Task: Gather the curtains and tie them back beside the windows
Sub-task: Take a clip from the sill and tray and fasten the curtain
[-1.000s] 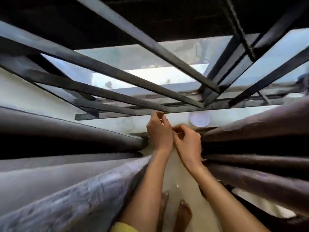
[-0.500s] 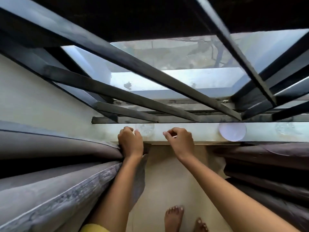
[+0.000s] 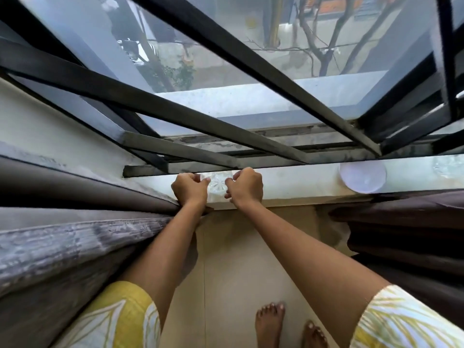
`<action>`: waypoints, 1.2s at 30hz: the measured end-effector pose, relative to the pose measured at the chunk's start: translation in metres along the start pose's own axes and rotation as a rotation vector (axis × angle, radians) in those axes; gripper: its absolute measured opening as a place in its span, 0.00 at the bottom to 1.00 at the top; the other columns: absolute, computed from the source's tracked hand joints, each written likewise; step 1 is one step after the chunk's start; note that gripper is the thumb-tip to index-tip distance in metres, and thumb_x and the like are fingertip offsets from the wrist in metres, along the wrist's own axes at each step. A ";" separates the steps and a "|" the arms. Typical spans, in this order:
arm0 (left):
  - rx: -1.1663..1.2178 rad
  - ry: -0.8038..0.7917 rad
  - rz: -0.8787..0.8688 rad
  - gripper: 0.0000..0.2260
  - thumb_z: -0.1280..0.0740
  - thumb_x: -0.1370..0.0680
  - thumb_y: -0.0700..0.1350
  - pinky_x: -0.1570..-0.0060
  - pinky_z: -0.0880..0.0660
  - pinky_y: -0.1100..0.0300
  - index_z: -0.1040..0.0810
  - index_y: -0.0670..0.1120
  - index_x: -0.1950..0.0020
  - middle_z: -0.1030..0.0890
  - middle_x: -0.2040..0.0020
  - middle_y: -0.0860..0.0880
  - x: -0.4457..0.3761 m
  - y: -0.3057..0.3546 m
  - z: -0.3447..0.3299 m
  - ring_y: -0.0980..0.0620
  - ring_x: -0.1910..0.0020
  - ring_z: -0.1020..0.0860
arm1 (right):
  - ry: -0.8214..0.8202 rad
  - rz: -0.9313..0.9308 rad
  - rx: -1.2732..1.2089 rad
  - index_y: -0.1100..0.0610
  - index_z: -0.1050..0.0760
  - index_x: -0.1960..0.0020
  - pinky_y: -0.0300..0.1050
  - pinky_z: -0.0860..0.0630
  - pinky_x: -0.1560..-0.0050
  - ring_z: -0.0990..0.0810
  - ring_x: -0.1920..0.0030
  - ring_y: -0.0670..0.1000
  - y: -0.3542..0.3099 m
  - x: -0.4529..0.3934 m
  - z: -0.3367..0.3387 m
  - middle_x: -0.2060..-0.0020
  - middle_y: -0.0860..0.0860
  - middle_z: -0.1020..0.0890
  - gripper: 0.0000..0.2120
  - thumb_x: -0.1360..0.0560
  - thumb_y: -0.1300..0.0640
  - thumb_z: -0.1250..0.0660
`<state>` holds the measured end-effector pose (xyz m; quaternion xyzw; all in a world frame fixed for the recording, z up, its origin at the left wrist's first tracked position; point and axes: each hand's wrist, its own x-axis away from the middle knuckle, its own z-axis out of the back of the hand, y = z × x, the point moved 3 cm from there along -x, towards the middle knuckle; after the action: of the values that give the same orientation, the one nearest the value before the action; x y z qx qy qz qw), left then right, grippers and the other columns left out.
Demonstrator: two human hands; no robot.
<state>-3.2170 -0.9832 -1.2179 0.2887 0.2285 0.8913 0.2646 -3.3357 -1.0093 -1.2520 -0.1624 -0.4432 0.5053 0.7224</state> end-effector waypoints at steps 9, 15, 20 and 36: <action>-0.133 -0.213 -0.301 0.09 0.31 0.25 0.41 0.58 0.26 0.55 0.17 0.36 0.60 0.17 0.61 0.37 0.104 0.031 -0.030 0.47 0.63 0.21 | 0.051 -0.114 -0.119 0.59 0.19 0.68 0.53 0.18 0.62 0.17 0.70 0.51 0.068 0.066 0.098 0.75 0.53 0.18 0.11 0.29 0.58 0.33; -0.078 -0.286 -0.506 0.08 0.31 0.25 0.42 0.66 0.32 0.63 0.17 0.40 0.62 0.18 0.67 0.46 0.225 0.049 -0.032 0.52 0.67 0.23 | 0.187 -0.147 -0.225 0.60 0.25 0.73 0.57 0.20 0.66 0.19 0.73 0.49 0.114 0.152 0.195 0.78 0.51 0.20 0.16 0.28 0.56 0.33; -0.032 -0.405 -0.595 0.05 0.29 0.27 0.42 0.67 0.31 0.72 0.16 0.42 0.59 0.21 0.69 0.55 0.353 0.048 -0.007 0.60 0.69 0.24 | 0.272 -0.185 -0.309 0.63 0.20 0.66 0.56 0.19 0.65 0.19 0.75 0.45 0.152 0.266 0.276 0.77 0.51 0.19 0.11 0.28 0.58 0.31; -0.009 -0.835 -0.931 0.08 0.27 0.28 0.48 0.61 0.26 0.72 0.16 0.45 0.54 0.17 0.60 0.51 0.709 0.128 -0.065 0.59 0.64 0.21 | 0.815 -0.302 -0.616 0.59 0.19 0.64 0.39 0.20 0.69 0.18 0.74 0.50 0.294 0.500 0.550 0.76 0.53 0.19 0.09 0.26 0.63 0.32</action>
<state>-3.7937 -0.6686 -0.9140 0.4816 0.2039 0.4956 0.6935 -3.9017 -0.5611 -0.9097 -0.4845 -0.2731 0.1379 0.8195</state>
